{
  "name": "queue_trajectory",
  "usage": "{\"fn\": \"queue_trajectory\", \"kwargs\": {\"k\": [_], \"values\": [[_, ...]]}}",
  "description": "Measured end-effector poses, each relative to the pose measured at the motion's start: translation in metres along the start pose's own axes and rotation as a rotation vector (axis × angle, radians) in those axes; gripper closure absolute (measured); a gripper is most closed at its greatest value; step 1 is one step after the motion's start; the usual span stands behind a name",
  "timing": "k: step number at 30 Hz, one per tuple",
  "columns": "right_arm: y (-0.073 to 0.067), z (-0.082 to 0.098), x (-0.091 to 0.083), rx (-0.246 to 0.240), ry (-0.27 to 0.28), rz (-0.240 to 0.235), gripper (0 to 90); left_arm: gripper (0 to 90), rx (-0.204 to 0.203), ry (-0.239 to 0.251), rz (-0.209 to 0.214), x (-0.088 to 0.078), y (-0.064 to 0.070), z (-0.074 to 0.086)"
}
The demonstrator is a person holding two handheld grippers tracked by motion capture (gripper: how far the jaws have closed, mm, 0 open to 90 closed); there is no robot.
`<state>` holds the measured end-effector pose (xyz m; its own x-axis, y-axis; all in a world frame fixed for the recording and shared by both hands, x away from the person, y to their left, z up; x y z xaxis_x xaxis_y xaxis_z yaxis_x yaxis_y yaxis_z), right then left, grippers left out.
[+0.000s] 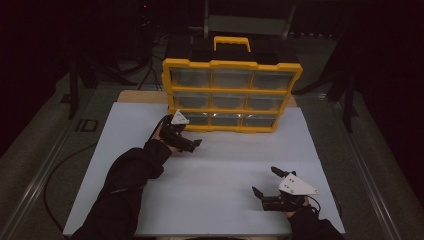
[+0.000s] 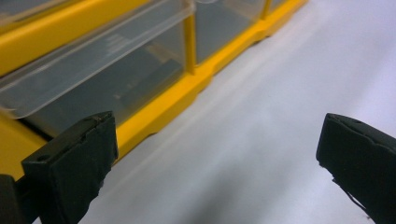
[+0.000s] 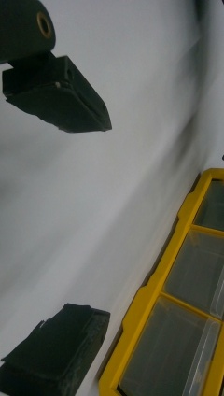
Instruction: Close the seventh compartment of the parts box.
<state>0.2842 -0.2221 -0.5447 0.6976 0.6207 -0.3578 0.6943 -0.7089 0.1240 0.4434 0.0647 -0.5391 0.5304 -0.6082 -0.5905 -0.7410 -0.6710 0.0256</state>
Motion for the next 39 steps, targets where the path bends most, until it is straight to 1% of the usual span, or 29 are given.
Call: {"fn": "queue_trajectory", "kwargs": {"k": [3,6,7,8,10,11,13,15,17,19,22,23,28,29,32,36,37,39], "values": [[0.0,0.0,0.0,-0.003,-0.001,0.002,8.2,0.0,0.006,0.003,0.024,-0.002,0.002,0.0],[-0.001,0.0,0.0,-0.005,-0.002,0.0,8.1,0.0,0.009,0.011,0.035,-0.003,0.003,0.0],[-0.001,0.0,0.0,-0.005,-0.002,0.0,8.1,0.0,0.009,0.011,0.035,-0.003,0.003,0.0],[0.0,0.0,0.0,-0.005,-0.001,0.0,8.2,0.0,0.023,0.026,0.03,-0.004,0.003,0.0],[0.0,0.0,0.0,-0.005,0.0,0.001,8.2,0.0,0.021,0.035,0.035,-0.006,0.002,-0.002],[0.0,-0.001,0.0,-0.006,-0.001,0.0,8.2,0.0,0.027,0.046,0.044,-0.008,0.002,-0.003],[-0.001,-0.001,0.0,-0.004,0.001,0.003,8.2,0.0,0.042,0.048,0.044,-0.011,0.003,-0.004],[-0.001,-0.001,0.0,-0.006,0.0,0.006,8.2,0.0,0.045,0.051,0.06,-0.013,0.004,-0.004],[-0.001,-0.001,0.0,-0.007,0.001,0.003,8.1,0.0,0.048,0.059,0.064,-0.016,0.005,-0.005],[-0.002,-0.001,0.0,-0.009,0.001,0.003,8.2,0.0,0.042,0.055,0.074,-0.019,0.005,-0.004],[-0.002,-0.002,0.0,-0.006,0.0,0.003,8.2,0.0,0.042,0.061,0.083,-0.021,0.005,-0.004],[-0.002,-0.002,0.0,-0.008,0.0,0.004,8.1,0.0,0.05,0.065,0.093,-0.024,0.005,-0.003],[-0.003,-0.002,0.0,-0.01,0.0,0.002,8.2,0.0,0.052,0.074,0.09,-0.031,0.004,0.0],[-0.003,-0.002,0.0,-0.008,0.0,0.001,8.1,0.0,0.056,0.075,0.089,-0.034,0.005,0.002],[-0.003,-0.002,0.001,-0.008,0.001,0.0,8.2,0.0,0.056,0.073,0.092,-0.037,0.006,0.004],[-0.003,-0.002,0.001,-0.007,0.001,0.0,8.2,0.0,0.064,0.085,0.088,-0.044,0.006,0.007],[-0.002,-0.002,0.0,-0.006,0.002,0.002,8.1,0.0,0.059,0.082,0.091,-0.045,0.006,0.009],[-0.002,-0.002,0.0,-0.006,0.002,0.001,8.2,0.0,0.065,0.084,0.09,-0.047,0.007,0.011]]}}
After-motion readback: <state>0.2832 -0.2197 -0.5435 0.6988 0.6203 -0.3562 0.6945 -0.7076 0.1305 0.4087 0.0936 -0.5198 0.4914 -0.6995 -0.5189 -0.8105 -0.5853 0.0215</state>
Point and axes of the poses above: each handheld gripper's, and its own axes: x roughly forward along the jaws, z roughly out of its underside, y roughly to its right, the point moved 7 cm from there along x, roughly forward along the jaws, and after that the axes turned 4 degrees about y, right-handed, at the moved point
